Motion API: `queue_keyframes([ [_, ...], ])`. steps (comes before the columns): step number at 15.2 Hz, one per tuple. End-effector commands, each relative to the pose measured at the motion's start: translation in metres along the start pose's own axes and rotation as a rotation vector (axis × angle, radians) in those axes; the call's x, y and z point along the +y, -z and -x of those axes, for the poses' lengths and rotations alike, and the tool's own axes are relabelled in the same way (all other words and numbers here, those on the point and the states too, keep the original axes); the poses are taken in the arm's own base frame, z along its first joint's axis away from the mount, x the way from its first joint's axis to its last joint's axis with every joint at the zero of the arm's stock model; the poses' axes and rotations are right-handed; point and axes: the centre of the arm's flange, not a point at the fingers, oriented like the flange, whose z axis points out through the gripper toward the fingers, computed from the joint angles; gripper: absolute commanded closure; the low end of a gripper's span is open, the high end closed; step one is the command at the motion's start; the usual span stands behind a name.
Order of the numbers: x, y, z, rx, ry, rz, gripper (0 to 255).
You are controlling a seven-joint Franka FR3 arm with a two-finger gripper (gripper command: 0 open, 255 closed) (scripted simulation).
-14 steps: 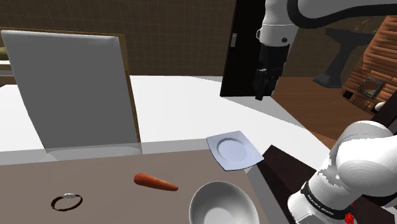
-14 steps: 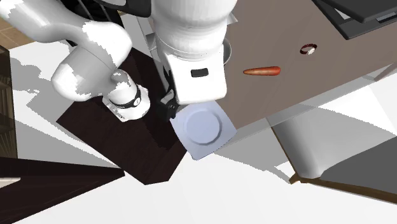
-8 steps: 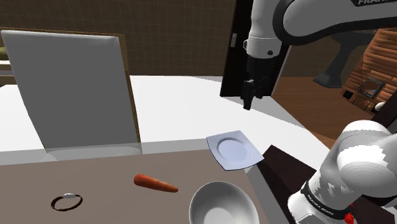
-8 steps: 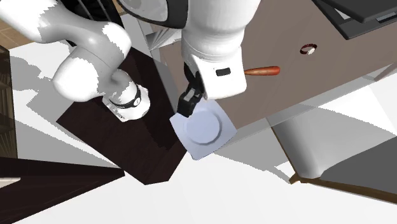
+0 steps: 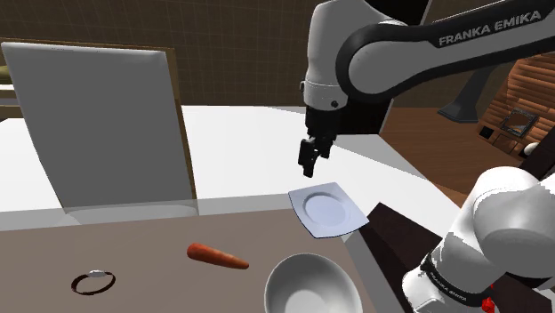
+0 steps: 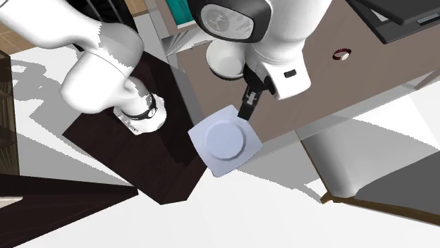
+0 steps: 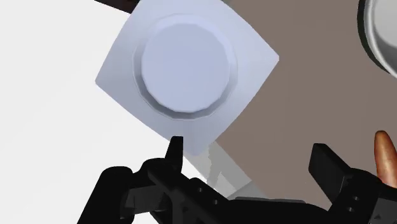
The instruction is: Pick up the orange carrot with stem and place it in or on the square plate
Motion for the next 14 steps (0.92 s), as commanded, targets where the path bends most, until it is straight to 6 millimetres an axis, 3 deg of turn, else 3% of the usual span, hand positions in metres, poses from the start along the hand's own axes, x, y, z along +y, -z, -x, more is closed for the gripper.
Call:
queue_keyframes([
  [1, -0.019, -0.014, -0.012, 0.010, 0.031, -0.007, 0],
  [14, -0.149, -0.089, -0.075, 0.066, 0.228, -0.044, 0],
])
